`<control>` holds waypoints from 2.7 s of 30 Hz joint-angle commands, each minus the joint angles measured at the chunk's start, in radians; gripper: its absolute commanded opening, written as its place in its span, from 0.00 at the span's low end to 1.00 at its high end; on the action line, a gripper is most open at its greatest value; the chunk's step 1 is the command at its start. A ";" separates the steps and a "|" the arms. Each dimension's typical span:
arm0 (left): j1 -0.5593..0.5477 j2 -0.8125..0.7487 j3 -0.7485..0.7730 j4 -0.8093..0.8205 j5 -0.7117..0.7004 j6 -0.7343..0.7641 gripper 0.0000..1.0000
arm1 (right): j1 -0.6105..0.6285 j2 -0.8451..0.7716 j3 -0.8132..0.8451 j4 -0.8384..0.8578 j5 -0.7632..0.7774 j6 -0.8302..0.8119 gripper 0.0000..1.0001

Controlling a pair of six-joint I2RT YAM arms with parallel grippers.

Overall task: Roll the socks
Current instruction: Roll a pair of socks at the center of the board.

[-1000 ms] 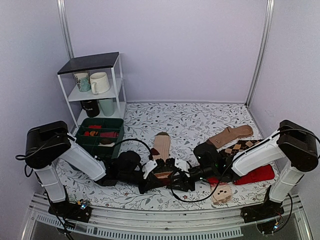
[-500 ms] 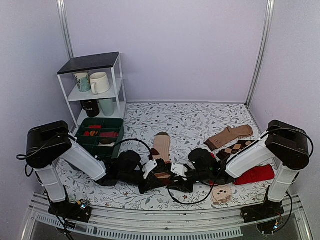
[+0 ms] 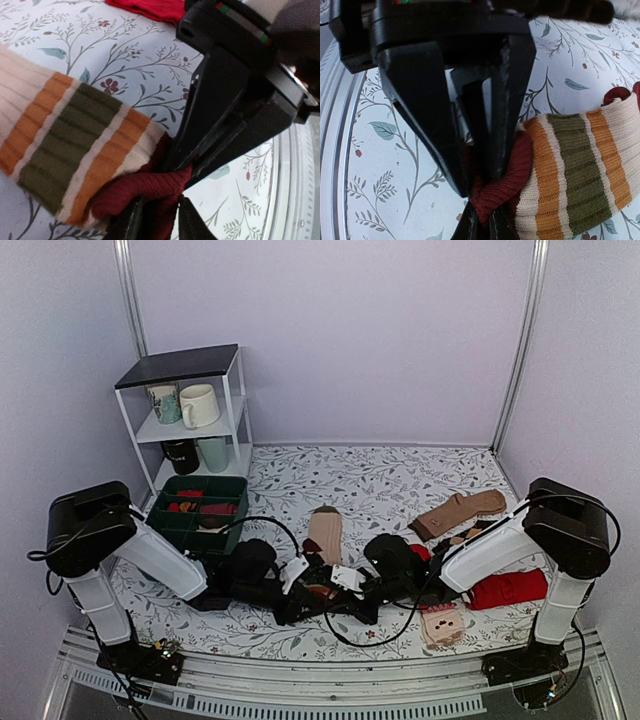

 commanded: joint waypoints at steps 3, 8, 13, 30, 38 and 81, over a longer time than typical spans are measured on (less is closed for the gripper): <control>-0.017 -0.146 -0.103 -0.116 -0.218 0.119 0.34 | -0.035 0.028 0.009 -0.211 -0.120 0.211 0.00; -0.041 -0.303 -0.209 0.007 -0.288 0.185 0.36 | -0.118 0.052 0.044 -0.287 -0.262 0.359 0.00; -0.128 -0.337 -0.216 0.048 -0.314 0.295 0.38 | -0.153 0.144 0.195 -0.512 -0.330 0.409 0.00; -0.203 -0.080 -0.169 0.359 -0.481 0.520 0.48 | -0.184 0.268 0.347 -0.786 -0.430 0.440 0.01; -0.202 -0.061 -0.139 0.350 -0.446 0.528 0.49 | -0.183 0.279 0.351 -0.788 -0.439 0.439 0.01; -0.182 -0.073 -0.094 0.184 -0.351 0.437 0.45 | -0.186 0.297 0.360 -0.802 -0.448 0.448 0.01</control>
